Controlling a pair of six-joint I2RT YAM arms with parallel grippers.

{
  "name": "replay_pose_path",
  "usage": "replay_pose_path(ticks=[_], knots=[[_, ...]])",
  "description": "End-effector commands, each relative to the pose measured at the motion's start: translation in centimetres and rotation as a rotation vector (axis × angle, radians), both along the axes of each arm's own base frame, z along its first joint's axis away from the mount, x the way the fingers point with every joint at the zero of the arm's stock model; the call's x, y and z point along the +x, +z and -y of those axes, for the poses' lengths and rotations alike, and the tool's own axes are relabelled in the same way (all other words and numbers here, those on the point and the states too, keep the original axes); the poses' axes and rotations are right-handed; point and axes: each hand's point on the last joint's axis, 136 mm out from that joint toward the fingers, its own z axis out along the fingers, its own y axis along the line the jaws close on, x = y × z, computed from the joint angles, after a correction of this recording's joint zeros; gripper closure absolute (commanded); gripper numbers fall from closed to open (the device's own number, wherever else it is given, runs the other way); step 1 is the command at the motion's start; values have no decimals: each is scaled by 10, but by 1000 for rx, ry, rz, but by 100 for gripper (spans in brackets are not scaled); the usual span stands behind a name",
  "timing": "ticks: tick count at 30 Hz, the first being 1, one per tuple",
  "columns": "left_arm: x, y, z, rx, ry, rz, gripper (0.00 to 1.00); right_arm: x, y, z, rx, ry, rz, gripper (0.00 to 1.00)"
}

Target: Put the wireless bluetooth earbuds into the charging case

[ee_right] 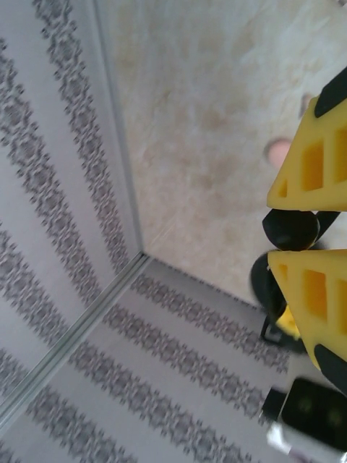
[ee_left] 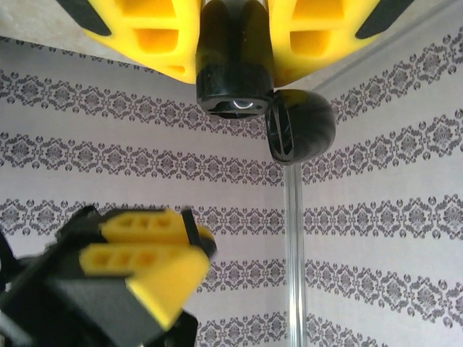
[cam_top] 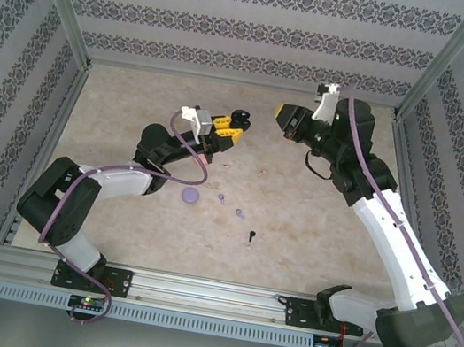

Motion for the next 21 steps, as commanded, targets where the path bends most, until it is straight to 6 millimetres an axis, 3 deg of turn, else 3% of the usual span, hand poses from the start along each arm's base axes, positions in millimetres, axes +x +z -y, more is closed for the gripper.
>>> replay_pose_path(ticks=[1,6,12,21], knots=[[-5,29,7,24,62,160,100,-4,48,-1,135,18,108,84],[7,42,14,57,230,286,100,-8,66,2,215,5,170,84],[8,65,24,40,339,435,100,-14,70,7,297,-11,245,84],[14,69,32,26,331,461,100,-21,64,-1,359,-7,296,83]])
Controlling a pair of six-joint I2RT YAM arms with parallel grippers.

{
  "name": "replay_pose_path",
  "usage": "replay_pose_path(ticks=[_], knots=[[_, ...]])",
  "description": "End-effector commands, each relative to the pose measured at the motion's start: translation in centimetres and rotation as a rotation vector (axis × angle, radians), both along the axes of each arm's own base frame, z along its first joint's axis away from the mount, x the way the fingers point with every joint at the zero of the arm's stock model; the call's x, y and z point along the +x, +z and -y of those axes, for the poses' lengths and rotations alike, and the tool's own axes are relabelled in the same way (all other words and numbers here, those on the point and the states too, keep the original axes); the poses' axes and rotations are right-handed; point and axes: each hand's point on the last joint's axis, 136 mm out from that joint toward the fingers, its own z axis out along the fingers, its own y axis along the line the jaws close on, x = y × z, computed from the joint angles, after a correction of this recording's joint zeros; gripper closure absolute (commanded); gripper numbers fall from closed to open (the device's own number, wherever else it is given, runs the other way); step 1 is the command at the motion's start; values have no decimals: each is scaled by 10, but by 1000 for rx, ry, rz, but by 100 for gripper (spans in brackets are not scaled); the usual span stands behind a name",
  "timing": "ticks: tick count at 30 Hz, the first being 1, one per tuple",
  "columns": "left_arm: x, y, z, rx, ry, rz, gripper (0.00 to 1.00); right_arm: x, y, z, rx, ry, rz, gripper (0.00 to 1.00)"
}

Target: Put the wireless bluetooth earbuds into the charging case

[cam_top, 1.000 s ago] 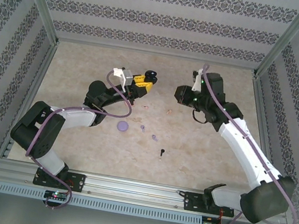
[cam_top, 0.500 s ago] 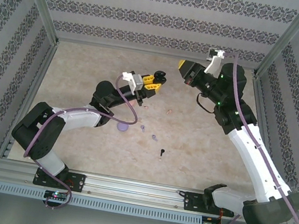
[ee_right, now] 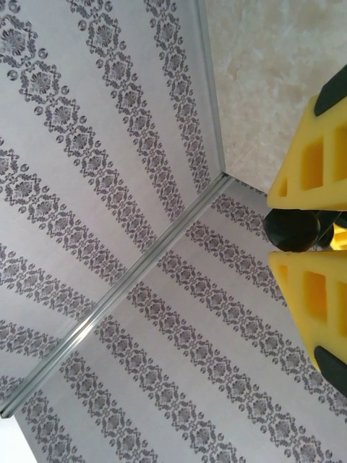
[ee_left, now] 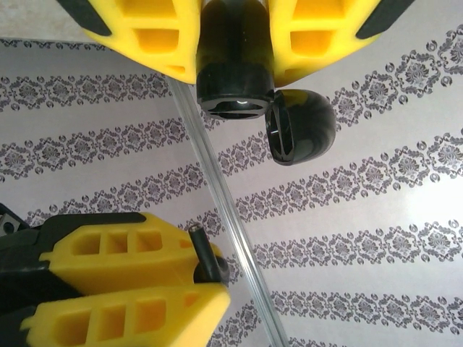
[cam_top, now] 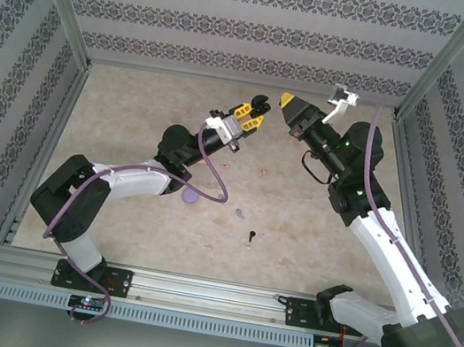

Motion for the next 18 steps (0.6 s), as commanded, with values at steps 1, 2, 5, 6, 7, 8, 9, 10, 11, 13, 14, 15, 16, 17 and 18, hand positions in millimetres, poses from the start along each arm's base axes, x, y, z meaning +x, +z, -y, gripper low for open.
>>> replay_pose_path(ticks=[1,2,5,6,7,8,9,10,11,13,14,15,16,17,18], knots=[[-5,25,0,-49,7,91,100,-8,20,-3,70,-1,89,83],[-5,25,0,-52,4,88,100,-9,18,-4,74,0,93,84],[-4,24,0,-55,0,78,100,-8,12,-10,87,5,86,83],[-4,24,0,-57,0,77,100,-8,11,-12,89,9,83,83],[-4,23,0,-58,0,74,100,-8,9,-13,88,9,76,83],[-4,23,0,-59,1,72,100,-8,7,-15,86,12,73,83],[-4,23,0,-61,1,70,100,-7,5,-16,85,13,68,83],[-4,23,-1,-61,-1,69,100,-7,3,-17,85,13,64,83],[-4,23,-1,-61,-3,68,100,-6,0,-18,86,14,59,83],[-5,23,0,-61,-6,68,100,-4,-4,-21,82,18,48,84],[-5,22,0,-59,-7,66,100,-3,-7,-22,81,19,43,84],[-5,22,0,-60,-5,66,100,-2,-8,-23,81,19,38,84],[-5,23,0,-61,-7,66,100,-1,-10,-24,79,20,35,84],[-5,23,0,-61,-7,67,100,0,-13,-25,74,21,28,84],[-5,23,0,-63,-7,66,100,1,-16,-26,72,21,22,84]])
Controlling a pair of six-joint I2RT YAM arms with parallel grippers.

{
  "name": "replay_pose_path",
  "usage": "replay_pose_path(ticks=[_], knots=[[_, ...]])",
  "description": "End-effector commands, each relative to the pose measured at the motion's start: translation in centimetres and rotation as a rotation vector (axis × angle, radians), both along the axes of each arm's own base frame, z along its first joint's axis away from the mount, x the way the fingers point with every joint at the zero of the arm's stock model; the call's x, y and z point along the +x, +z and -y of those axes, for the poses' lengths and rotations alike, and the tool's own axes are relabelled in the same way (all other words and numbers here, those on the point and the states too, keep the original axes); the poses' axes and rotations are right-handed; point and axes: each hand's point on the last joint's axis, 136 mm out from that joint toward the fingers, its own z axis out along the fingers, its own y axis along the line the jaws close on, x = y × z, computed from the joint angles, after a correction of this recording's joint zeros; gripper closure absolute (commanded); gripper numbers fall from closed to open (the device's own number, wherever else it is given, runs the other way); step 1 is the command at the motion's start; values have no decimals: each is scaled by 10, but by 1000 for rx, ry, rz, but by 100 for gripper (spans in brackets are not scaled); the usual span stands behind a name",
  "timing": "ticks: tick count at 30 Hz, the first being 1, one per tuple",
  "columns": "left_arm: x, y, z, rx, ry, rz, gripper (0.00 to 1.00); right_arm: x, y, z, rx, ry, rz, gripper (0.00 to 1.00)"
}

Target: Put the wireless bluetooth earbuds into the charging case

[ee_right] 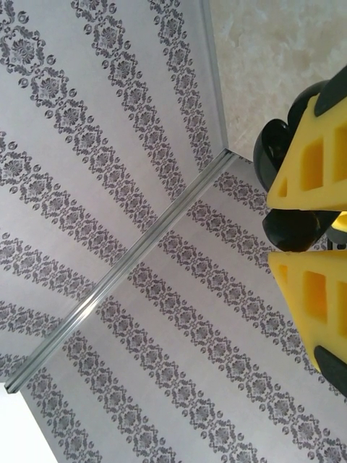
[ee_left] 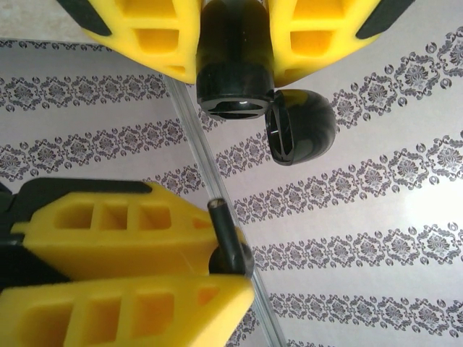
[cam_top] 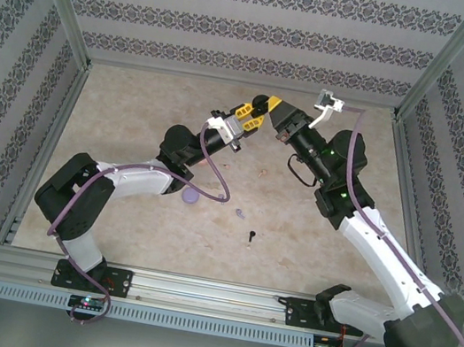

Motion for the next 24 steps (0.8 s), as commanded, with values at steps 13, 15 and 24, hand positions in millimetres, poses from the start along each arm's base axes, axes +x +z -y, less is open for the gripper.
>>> replay_pose_path(ticks=[13,15,24], knots=[[-11,28,-1,-65,-26,63,100,14,-28,-6,-11,-22,-46,85],[-11,29,-2,-66,-26,62,100,15,-32,-6,-14,-21,-55,85],[-8,33,-4,-119,-31,40,100,12,-41,-6,-26,-12,-62,86]])
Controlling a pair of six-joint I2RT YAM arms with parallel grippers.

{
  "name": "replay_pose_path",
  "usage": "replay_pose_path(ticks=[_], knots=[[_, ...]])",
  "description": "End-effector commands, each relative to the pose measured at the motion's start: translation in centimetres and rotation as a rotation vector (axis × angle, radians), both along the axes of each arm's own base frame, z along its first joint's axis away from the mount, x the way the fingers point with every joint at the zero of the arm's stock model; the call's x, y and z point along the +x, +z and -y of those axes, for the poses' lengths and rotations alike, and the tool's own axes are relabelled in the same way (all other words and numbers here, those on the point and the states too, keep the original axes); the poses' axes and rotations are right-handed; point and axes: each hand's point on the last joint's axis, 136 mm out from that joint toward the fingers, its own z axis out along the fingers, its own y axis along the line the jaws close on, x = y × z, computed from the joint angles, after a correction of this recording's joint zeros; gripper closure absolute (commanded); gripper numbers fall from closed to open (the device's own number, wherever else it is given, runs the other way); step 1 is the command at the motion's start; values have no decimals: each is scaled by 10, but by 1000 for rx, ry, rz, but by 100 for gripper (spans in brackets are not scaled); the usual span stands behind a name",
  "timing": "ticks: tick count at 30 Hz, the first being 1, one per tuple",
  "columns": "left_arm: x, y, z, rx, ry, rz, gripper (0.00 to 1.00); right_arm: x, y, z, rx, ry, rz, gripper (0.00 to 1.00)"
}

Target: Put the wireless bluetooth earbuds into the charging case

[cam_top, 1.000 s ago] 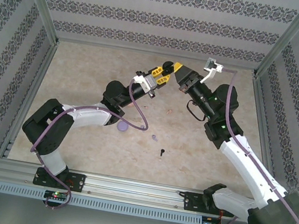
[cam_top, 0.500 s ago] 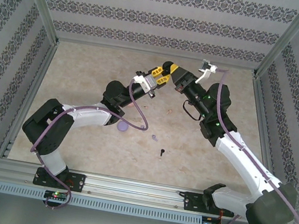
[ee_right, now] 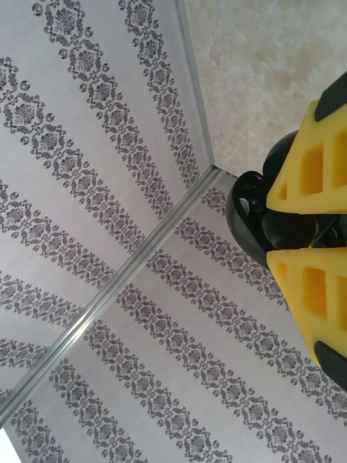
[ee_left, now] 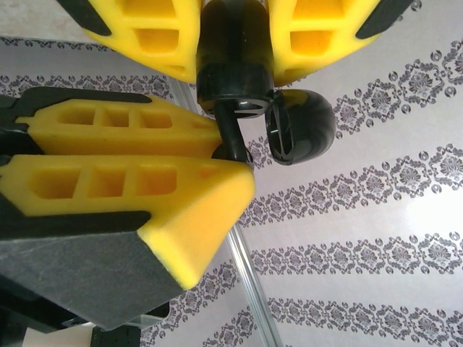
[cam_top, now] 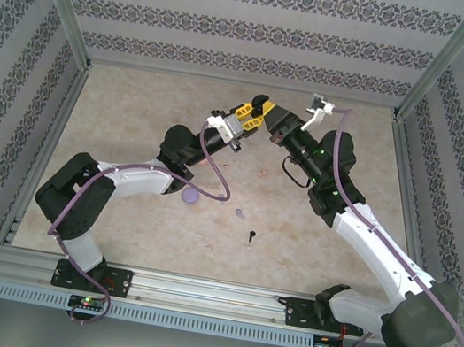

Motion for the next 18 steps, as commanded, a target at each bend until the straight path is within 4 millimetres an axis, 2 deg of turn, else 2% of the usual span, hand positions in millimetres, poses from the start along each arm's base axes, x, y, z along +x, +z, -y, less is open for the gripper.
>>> replay_pose_path(ticks=[1,12,18], knots=[[-9,35,-4,-113,-25,63,100,-1,-11,-1,-5,1,-18,86],[-1,41,-4,-202,-50,14,100,-6,-25,0,-34,-7,-35,86],[1,40,-2,-204,-62,1,100,-7,-22,5,-40,-34,-29,76]])
